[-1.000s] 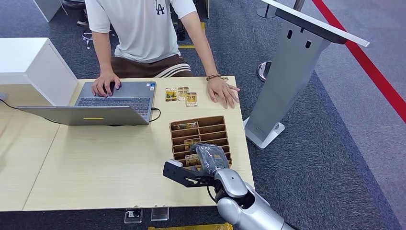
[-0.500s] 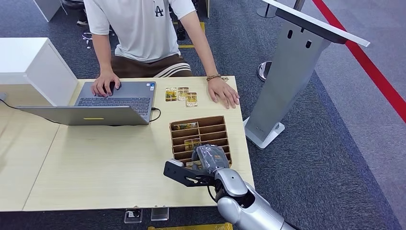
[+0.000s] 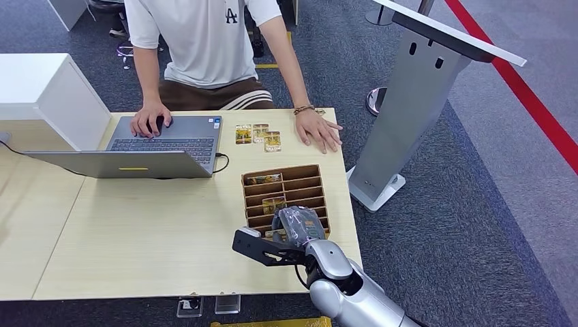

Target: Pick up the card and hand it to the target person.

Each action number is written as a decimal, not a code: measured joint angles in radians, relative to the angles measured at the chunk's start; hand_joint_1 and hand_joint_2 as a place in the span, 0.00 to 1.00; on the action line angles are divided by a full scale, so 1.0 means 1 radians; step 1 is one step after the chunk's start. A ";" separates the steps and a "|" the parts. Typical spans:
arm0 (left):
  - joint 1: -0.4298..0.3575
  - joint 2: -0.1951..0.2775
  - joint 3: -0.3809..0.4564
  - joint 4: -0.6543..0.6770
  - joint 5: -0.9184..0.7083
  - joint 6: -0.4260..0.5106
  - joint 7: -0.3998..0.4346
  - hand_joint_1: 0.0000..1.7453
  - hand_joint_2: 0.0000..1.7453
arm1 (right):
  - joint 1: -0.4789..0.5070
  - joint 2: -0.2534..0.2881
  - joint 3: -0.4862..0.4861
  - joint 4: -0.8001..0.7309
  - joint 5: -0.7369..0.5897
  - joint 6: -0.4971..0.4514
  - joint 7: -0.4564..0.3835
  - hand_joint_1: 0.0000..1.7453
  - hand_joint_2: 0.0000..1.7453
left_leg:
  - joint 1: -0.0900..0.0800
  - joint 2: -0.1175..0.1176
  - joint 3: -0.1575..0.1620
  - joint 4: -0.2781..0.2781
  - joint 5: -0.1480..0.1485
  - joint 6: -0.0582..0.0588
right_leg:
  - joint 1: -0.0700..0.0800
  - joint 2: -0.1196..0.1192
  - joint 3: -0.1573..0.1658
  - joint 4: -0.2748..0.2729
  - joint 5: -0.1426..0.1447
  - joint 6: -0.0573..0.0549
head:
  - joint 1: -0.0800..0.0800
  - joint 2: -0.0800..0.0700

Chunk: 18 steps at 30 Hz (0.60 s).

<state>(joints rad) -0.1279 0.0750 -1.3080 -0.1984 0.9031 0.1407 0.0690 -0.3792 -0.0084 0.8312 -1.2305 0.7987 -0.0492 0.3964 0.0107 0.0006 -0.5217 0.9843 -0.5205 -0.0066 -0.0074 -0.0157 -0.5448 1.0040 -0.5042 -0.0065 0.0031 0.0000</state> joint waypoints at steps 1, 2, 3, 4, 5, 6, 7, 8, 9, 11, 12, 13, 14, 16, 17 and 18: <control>0.000 0.000 0.000 0.000 0.002 -0.004 -0.001 0.00 1.00 | 0.000 0.000 0.000 0.000 0.000 0.000 0.000 0.83 1.00 | 0.000 0.000 0.000 0.000 0.000 0.000 | 0.000 0.000 0.000 0.000 0.000 0.000 | 0.000 0.000; 0.000 0.000 0.000 0.000 0.004 -0.008 -0.001 0.00 1.00 | 0.000 0.000 0.000 0.000 -0.001 0.000 0.000 0.86 1.00 | 0.000 0.000 0.000 0.000 0.000 0.000 | 0.000 0.000 0.000 0.000 0.000 0.000 | 0.000 0.000; 0.000 0.000 0.000 0.000 0.005 -0.010 -0.002 0.00 1.00 | 0.000 0.000 0.000 0.000 -0.001 -0.001 -0.001 0.86 1.00 | 0.000 0.000 0.000 0.000 0.000 0.000 | 0.000 0.000 0.000 0.000 0.000 0.000 | 0.000 0.000; 0.000 0.000 0.000 0.000 0.006 -0.011 -0.002 0.00 1.00 | 0.000 0.000 0.000 0.000 -0.002 -0.002 -0.001 0.86 1.00 | 0.000 0.000 0.000 0.000 0.000 0.000 | 0.000 0.000 0.000 0.000 0.000 0.000 | 0.000 0.000; 0.000 0.000 0.000 0.000 0.006 -0.011 -0.003 0.00 1.00 | 0.000 0.000 0.000 0.000 -0.002 -0.002 -0.001 0.86 1.00 | 0.000 0.000 0.000 0.000 0.000 0.000 | 0.000 0.000 0.000 0.000 0.000 0.000 | 0.000 0.000; 0.000 0.000 0.000 0.000 0.006 -0.010 -0.003 0.00 1.00 | 0.000 0.000 -0.001 0.000 -0.001 -0.004 -0.001 0.86 1.00 | 0.000 0.000 0.000 0.000 0.000 0.000 | 0.000 0.000 0.000 0.000 0.000 0.000 | 0.000 0.000; 0.000 0.000 0.000 0.000 0.006 -0.009 -0.003 0.00 1.00 | 0.000 0.000 -0.001 0.000 -0.001 -0.005 -0.001 0.86 1.00 | 0.000 0.000 0.000 0.000 0.000 0.000 | 0.000 0.000 0.000 0.000 0.000 0.000 | 0.000 0.000; 0.000 0.000 0.000 0.000 0.006 -0.007 -0.003 0.00 1.00 | 0.000 0.000 -0.001 0.000 0.000 -0.005 -0.002 0.86 1.00 | 0.000 0.000 0.000 0.000 0.000 0.000 | 0.000 0.000 0.000 0.000 0.000 0.000 | 0.000 0.000; 0.000 0.000 0.000 0.000 0.006 -0.007 -0.003 0.00 1.00 | 0.000 0.000 -0.002 0.000 0.000 -0.006 -0.002 0.86 1.00 | 0.000 0.000 0.000 0.000 0.000 0.000 | 0.000 0.000 0.000 0.000 0.000 0.000 | 0.000 0.000; 0.000 0.000 0.000 0.000 0.004 -0.003 -0.003 0.00 1.00 | 0.000 0.000 -0.003 0.000 0.002 -0.009 -0.002 0.86 1.00 | 0.000 0.000 0.000 0.000 0.000 0.000 | 0.000 0.000 0.000 0.000 0.000 0.000 | 0.000 0.000; 0.000 0.000 0.000 0.000 0.003 0.000 -0.003 0.00 1.00 | 0.000 0.000 -0.003 0.000 0.003 -0.011 -0.002 0.86 1.00 | 0.000 0.000 0.000 0.000 0.000 0.000 | 0.000 0.000 0.000 0.000 0.000 0.000 | 0.000 0.000; 0.000 0.000 0.000 0.000 0.002 0.003 -0.002 0.00 1.00 | 0.000 0.000 -0.004 0.000 0.004 -0.013 -0.002 0.86 1.00 | 0.000 0.000 0.000 0.000 0.000 0.000 | 0.000 0.000 0.000 0.000 0.000 0.000 | 0.000 0.000; 0.000 0.000 0.000 0.000 0.002 0.006 -0.002 0.00 1.00 | 0.000 0.000 -0.005 -0.001 0.005 -0.015 -0.002 0.86 1.00 | 0.000 0.000 0.000 0.000 0.000 0.000 | 0.000 0.000 0.000 0.000 0.000 0.000 | 0.000 0.000; 0.000 0.000 0.000 0.000 0.002 0.011 0.000 0.00 1.00 | 0.000 0.000 -0.006 -0.003 0.007 -0.019 -0.002 0.86 1.00 | 0.000 0.000 0.000 0.000 0.000 0.000 | 0.000 0.000 0.000 0.000 0.000 0.000 | 0.000 0.000; 0.000 0.000 0.000 0.000 0.002 0.013 0.000 0.00 1.00 | 0.000 0.000 -0.006 -0.005 0.010 -0.022 -0.003 0.86 1.00 | 0.000 0.000 0.000 0.000 0.000 0.000 | 0.000 0.000 0.000 0.000 0.000 0.000 | 0.000 0.000; 0.000 0.000 0.000 0.000 0.002 0.014 0.000 0.00 1.00 | 0.000 -0.001 -0.006 -0.009 0.013 -0.026 -0.003 0.86 1.00 | 0.000 0.000 0.000 0.000 0.000 0.000 | 0.000 0.000 0.000 0.000 0.000 0.000 | 0.000 0.000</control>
<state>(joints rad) -0.1279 0.0752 -1.3079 -0.1984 0.9049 0.1551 0.0694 -0.3794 -0.0093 0.8249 -1.2392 0.8113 -0.0749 0.3935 0.0107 0.0006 -0.5217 0.9843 -0.5205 -0.0066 -0.0074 -0.0157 -0.5449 1.0040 -0.5042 -0.0065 0.0031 0.0000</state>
